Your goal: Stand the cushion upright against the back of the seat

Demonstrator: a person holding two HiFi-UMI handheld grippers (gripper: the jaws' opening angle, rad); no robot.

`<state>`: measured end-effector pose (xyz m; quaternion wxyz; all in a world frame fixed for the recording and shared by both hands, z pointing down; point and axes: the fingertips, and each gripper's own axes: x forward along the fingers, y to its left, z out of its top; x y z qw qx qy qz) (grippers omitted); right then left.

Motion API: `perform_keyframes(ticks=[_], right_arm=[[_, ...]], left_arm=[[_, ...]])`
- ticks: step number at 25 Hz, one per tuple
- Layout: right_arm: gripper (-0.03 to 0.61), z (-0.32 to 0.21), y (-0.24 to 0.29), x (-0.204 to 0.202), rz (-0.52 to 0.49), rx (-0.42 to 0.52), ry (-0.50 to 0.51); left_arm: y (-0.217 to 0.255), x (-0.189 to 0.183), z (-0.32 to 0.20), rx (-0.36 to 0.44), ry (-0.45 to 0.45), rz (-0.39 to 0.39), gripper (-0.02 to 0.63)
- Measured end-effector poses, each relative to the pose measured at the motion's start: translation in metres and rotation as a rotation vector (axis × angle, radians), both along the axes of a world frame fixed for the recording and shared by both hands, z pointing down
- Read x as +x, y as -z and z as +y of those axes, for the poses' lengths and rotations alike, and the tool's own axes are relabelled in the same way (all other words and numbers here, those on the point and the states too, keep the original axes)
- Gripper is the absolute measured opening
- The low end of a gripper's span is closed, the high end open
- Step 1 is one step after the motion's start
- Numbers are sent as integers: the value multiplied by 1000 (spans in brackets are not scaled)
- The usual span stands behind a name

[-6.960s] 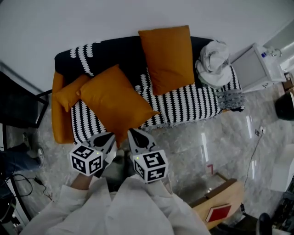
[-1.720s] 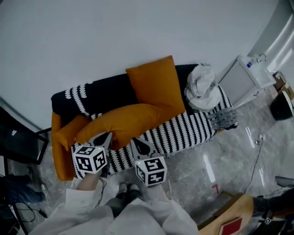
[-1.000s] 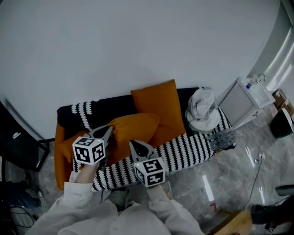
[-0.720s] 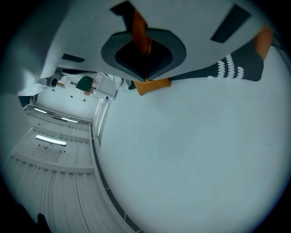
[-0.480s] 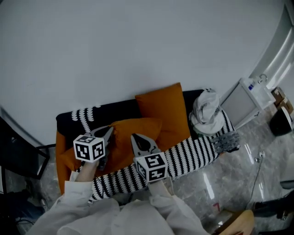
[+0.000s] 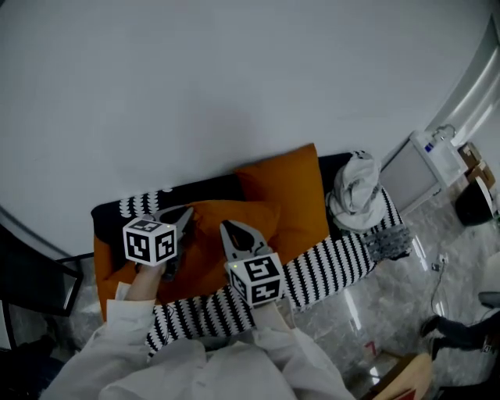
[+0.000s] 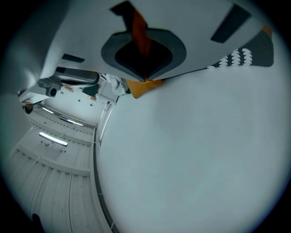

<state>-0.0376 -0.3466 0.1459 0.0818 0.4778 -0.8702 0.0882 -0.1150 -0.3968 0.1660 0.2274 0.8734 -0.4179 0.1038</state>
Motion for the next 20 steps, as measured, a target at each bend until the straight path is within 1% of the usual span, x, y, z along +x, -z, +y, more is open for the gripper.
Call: perform_keyframes(ticks=[2,8,13,20], right_arm=[[14,-15,-2,-3,-1,-6,-6],[14,-58,-11,-17,-5,-28,-23],[14,-91,-18,-32,-1,-42,-11],[14,-126,-33,-50,-26,-69,-17]], left_arm=[[-2,0,-14,-5,-17,-3,14],[-23,-11,-52,-53,-41,-12,14],[-36,-28,-83,-80,-23,-9,14],[-60,-52,-115,-119,8,-11,14]])
